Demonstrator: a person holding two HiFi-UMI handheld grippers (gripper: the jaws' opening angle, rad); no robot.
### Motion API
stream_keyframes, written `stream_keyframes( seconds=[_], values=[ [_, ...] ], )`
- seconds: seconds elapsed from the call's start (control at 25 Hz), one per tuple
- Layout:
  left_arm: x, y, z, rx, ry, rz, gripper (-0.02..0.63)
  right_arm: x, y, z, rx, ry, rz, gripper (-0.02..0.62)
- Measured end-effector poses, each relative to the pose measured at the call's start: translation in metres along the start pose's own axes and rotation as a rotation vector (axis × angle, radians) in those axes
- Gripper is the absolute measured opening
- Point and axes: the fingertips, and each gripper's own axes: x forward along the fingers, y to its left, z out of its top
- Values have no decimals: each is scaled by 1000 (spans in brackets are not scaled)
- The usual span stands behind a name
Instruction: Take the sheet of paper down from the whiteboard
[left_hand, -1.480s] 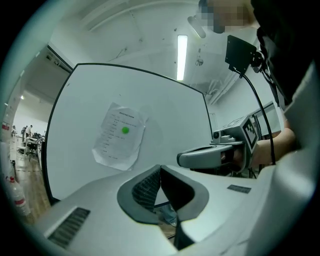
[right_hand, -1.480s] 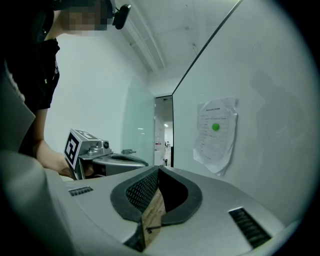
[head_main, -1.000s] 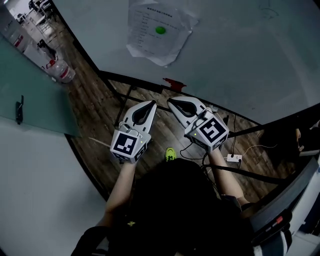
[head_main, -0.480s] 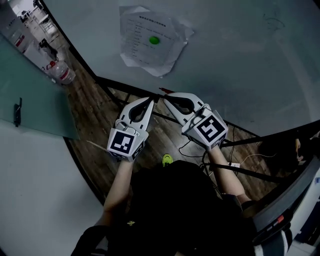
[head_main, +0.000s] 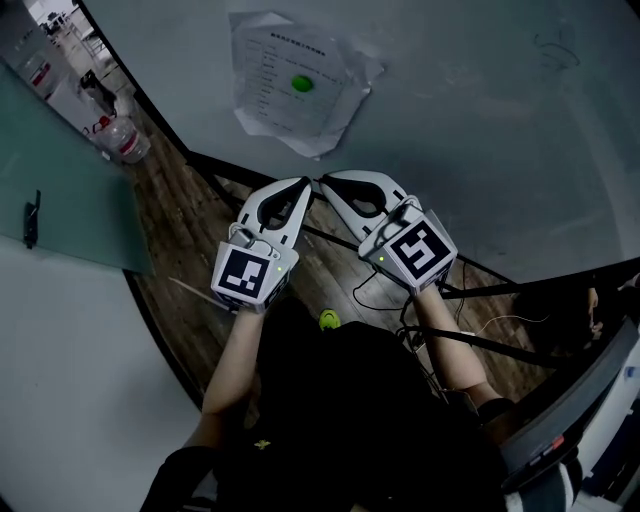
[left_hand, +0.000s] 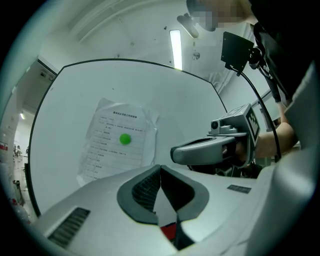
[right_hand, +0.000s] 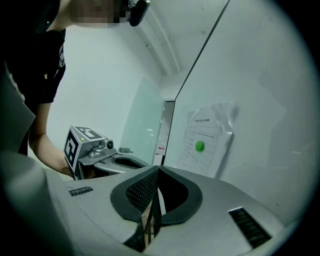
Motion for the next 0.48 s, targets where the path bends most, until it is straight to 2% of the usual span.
stream_keyframes(
  seconds=[0.48],
  values=[
    [22,31,21,81,-44,26,25,12,-29,9,-34,-12,-50,5]
  ],
)
